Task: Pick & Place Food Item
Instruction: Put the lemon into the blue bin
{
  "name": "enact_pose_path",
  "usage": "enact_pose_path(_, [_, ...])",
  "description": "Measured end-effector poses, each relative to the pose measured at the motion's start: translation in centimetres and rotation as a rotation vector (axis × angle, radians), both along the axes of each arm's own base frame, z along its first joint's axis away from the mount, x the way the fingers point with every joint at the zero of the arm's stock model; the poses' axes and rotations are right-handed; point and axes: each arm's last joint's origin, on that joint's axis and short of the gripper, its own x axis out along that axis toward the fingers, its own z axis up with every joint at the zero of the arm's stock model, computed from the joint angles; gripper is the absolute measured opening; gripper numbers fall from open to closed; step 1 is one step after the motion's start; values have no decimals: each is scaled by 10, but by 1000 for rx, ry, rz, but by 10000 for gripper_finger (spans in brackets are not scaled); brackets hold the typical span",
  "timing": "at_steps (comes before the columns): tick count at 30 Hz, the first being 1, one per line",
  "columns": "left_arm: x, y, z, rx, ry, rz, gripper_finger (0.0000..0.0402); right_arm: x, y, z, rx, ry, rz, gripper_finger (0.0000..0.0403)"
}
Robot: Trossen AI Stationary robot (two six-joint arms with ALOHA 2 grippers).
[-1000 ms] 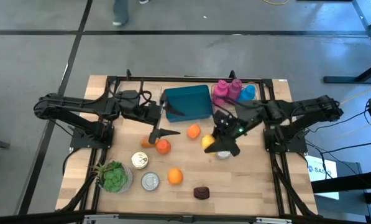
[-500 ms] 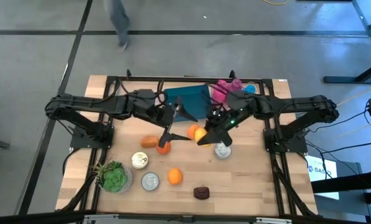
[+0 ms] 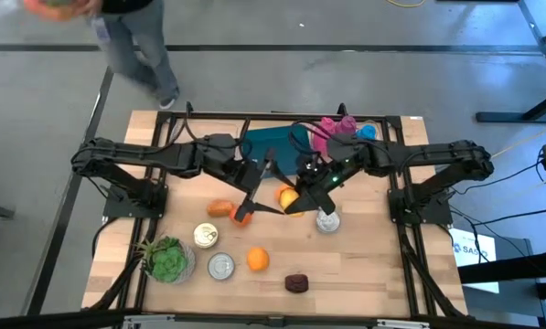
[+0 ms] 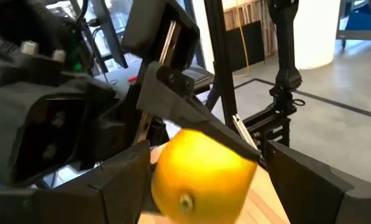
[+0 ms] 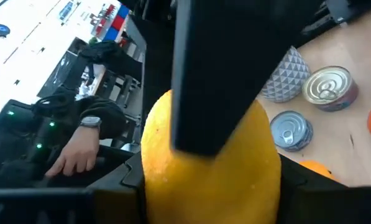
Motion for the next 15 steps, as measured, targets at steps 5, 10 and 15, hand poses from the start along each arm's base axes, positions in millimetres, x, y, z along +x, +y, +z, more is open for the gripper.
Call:
enact_pose_path(5, [4, -3, -5, -3, 23, -44, 306, 7, 1, -1, 17, -35, 26, 180])
enact_pose_path(10, [3, -3, -3, -33, 21, -60, 297, 7, 1, 1, 16, -52, 27, 180])
enact_pose_path(15, [3, -4, -1, -61, 6, -115, 232, 7, 1, 1, 16, -61, 29, 180])
